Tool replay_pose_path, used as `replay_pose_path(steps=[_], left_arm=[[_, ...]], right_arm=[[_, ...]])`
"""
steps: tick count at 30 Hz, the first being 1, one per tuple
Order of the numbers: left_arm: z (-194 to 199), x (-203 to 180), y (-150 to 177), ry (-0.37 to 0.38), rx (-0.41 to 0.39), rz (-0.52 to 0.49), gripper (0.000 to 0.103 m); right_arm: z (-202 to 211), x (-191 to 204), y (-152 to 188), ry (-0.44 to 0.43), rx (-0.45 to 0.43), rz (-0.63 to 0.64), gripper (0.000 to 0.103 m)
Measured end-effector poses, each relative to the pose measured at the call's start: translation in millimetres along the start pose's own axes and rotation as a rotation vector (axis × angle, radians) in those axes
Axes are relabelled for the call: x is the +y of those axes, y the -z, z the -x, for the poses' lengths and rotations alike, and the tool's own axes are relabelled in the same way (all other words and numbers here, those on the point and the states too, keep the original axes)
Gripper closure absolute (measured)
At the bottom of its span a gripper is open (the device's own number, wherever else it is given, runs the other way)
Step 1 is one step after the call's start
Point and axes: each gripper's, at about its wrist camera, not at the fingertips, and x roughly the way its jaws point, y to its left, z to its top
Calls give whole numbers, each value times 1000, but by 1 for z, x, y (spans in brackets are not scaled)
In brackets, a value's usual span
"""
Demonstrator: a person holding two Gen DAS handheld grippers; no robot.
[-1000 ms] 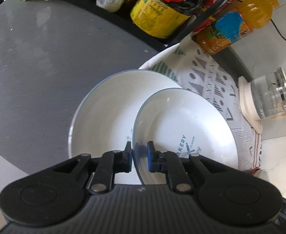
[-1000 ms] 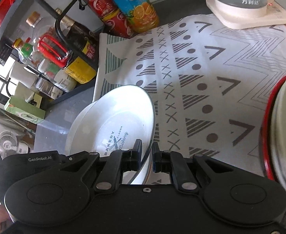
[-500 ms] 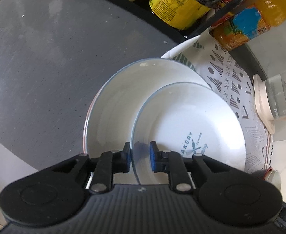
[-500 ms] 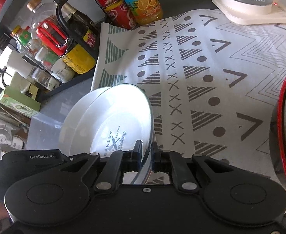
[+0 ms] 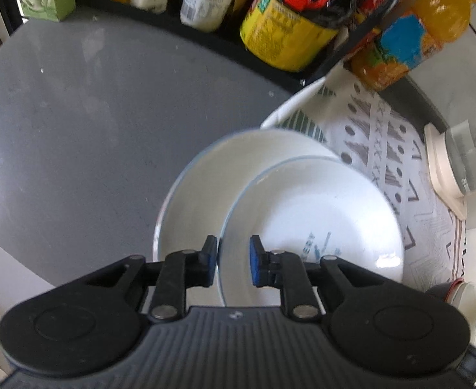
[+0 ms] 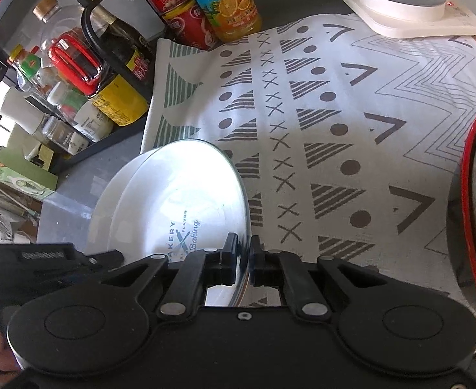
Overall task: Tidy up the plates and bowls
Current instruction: 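Lower the 'Bakery' plate onto the 'Sweet' plate and open both grippers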
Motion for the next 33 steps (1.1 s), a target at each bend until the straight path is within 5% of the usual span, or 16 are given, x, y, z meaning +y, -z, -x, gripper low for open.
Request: replay_pose_path(steps=[4, 11, 28, 33], left_arm=[[13, 8, -6, 1, -30, 26, 83], [24, 22, -10, -25, -86, 50, 64], [-1, 36, 2, -31, -46, 57, 68], [0, 34, -1, -49, -54, 55, 71]], right_arm=[[-5, 1, 3, 6, -1, 10, 94], [-15, 3, 5, 25, 23, 12, 83], [-13, 6, 9, 25, 50, 27, 72], [-4, 8, 6, 20, 23, 46, 56]])
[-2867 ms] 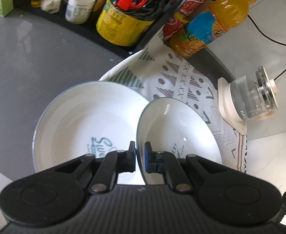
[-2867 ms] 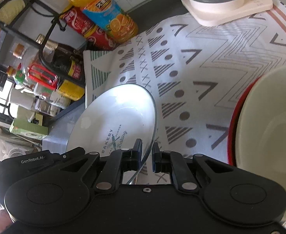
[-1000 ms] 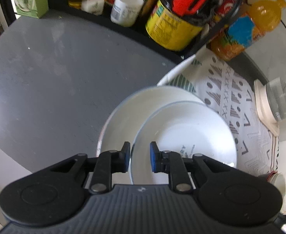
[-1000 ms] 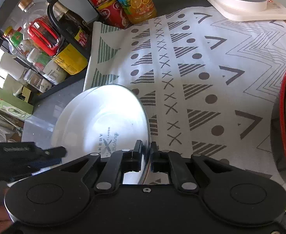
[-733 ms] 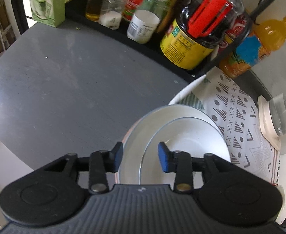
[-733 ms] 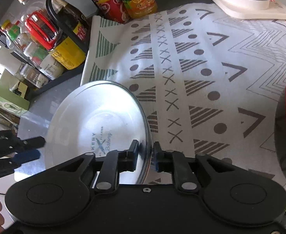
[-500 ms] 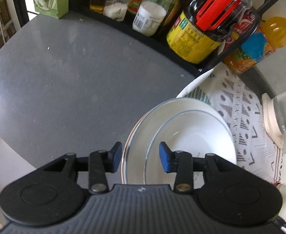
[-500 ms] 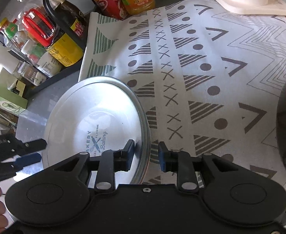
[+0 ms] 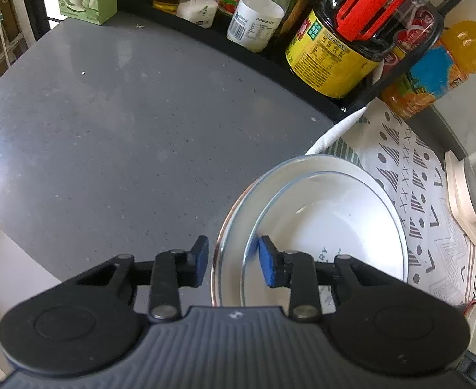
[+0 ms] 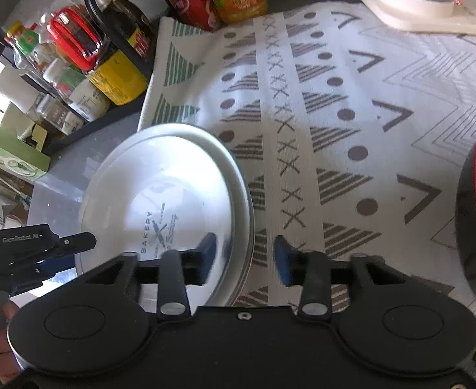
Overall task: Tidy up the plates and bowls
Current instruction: 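Lower the 'Bakery' plate onto the 'Sweet' plate and open both grippers, then withdraw both grippers from the plate stack toward the bowl stack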
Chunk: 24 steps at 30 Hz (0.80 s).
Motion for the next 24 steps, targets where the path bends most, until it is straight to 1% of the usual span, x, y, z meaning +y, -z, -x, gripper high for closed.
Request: replay_pose_path(steps=[2, 5, 6, 8, 9, 10, 12, 13, 14, 15, 18, 20, 21, 24], left_arm=[[0, -2, -3, 4, 18, -3, 71], [8, -9, -5, 0, -7, -3, 66], [12, -12, -6, 3, -20, -10, 64], [20, -20, -9, -5, -49, -24, 60], [24, -25, -10, -3, -61, -34, 54], [28, -31, -11, 4, -71, -46, 50], [34, -43, -13, 16, -79, -80, 34], [37, -50, -14, 25, -83, -101, 32], [39, -57, -14, 32, -87, -119, 27], [42, -63, -14, 38, -89, -132, 24], [47, -80, -14, 76, -82, -172, 22], [49, -91, -12, 90, -83, -198, 21], [51, -97, -11, 94, -85, -219, 18], [54, -113, -5, 112, -94, -259, 15]], right_arm=[[5, 2, -2, -8, -14, 12, 53], [16, 2, -4, -17, -45, 20, 43], [19, 2, -4, -14, -55, 26, 37], [27, 3, -6, 19, -77, 41, 26], [32, 2, -7, 20, -92, 46, 22], [36, 1, -8, 18, -105, 46, 21], [45, -1, -10, 27, -128, 46, 13], [50, -2, -10, 30, -142, 47, 11], [54, -3, -11, 29, -152, 45, 6], [58, -5, -12, 27, -164, 40, 4], [70, -9, -15, 50, -202, 28, 0], [79, -14, -16, 56, -227, 19, 0], [83, -16, -17, 62, -238, 15, 0], [97, -25, -18, 85, -270, -3, 0]])
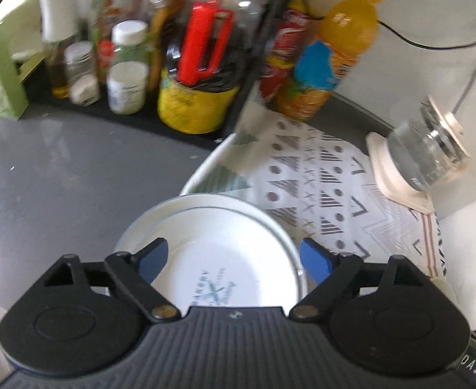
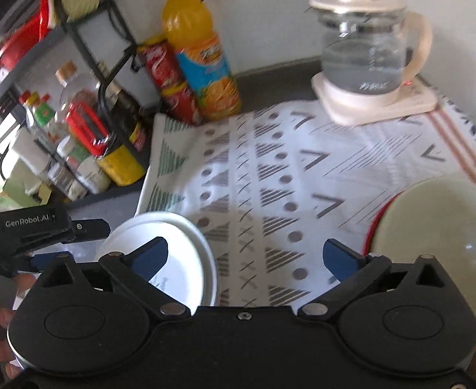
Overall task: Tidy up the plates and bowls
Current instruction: 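Withdraw both grippers from the plate stack toward the bowl stack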
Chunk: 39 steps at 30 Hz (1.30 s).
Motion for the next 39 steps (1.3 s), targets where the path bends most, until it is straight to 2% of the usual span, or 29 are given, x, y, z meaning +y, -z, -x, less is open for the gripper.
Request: replay_pose_path(steps=[8, 15, 25, 30, 33, 39], left_arm=[[-5, -48, 3, 83, 13, -123, 0], [-11, -94, 9, 137, 30, -228, 0], [-26, -148, 24, 215, 90, -303, 0], [-38, -173, 34, 234, 144, -324, 0], [-50, -186, 42, 247, 211, -326, 1], [-74, -204, 58, 219, 276, -342, 2]], right_arm=[[30, -37, -8, 61, -56, -87, 0], [51, -70, -14, 136, -93, -146, 0], [64, -120, -7, 179, -99, -250, 0], [64, -141, -2, 186, -88, -291, 0], [61, -154, 0, 199, -79, -308, 1], [51, -180, 6, 212, -44, -332, 4]])
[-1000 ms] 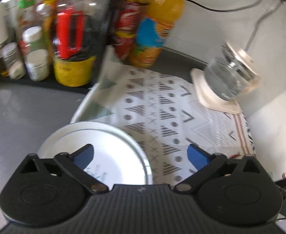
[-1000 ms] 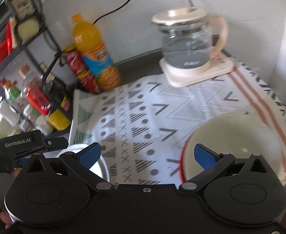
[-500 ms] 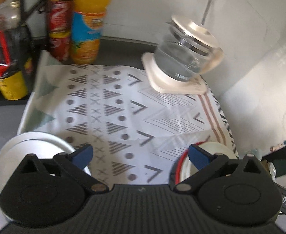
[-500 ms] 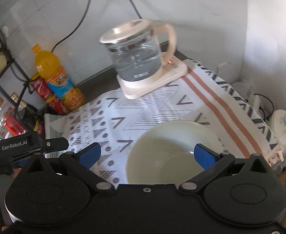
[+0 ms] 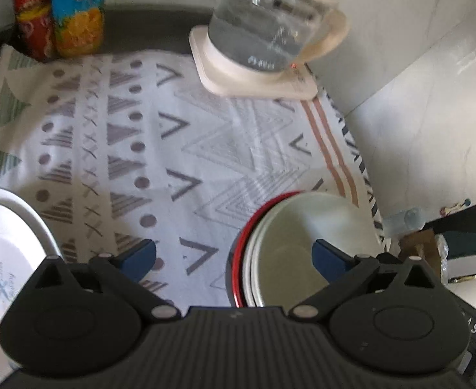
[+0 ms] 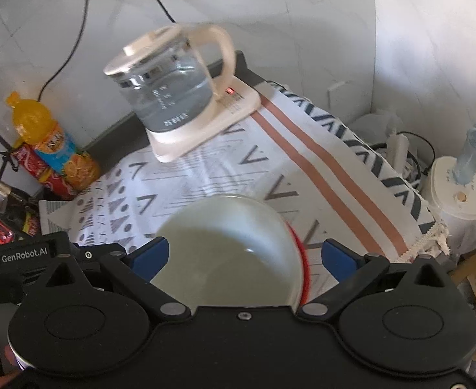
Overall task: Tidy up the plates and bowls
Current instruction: 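Close both grippers on the rim of the white and red bowl stack, then lift the bowl stack with both grippers and carry it over the plate stack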
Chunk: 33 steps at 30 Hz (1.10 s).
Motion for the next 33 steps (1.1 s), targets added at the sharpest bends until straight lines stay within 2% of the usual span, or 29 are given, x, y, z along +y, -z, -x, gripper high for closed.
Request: replay_pose_path(steps=[5, 7, 9, 10, 16, 18, 22, 25, 29, 31, 33], left_arm=[[-20, -2, 3, -37, 39, 9, 3], [-27, 0, 5, -30, 52, 24, 3], [-34, 2, 7, -26, 69, 43, 4], [-37, 2, 8, -29, 75, 48, 5], [-52, 6, 11, -23, 118, 86, 19], [-56, 9, 11, -16, 139, 106, 33], [-65, 14, 12, -2, 170, 144, 48], [-72, 17, 14, 19, 203, 179, 59], [-77, 18, 17, 64, 212, 200, 73], [-77, 17, 17, 67, 209, 197, 73], [-76, 19, 17, 68, 200, 199, 73]], right_arm=[[-16, -19, 2, 0, 46, -29, 6], [-25, -26, 5, -11, 72, -48, 6], [-33, -31, 8, -18, 100, -61, 17], [-39, -34, 10, -18, 118, -66, 19], [-61, -44, 18, -50, 183, -94, 29], [-67, -47, 19, -67, 208, -116, 36], [-77, -48, 21, -76, 250, -143, 41], [-83, -49, 23, -94, 275, -165, 57], [-84, -52, 23, -107, 277, -187, 60], [-82, -51, 23, -102, 269, -181, 62], [-80, -49, 23, -96, 256, -165, 70]])
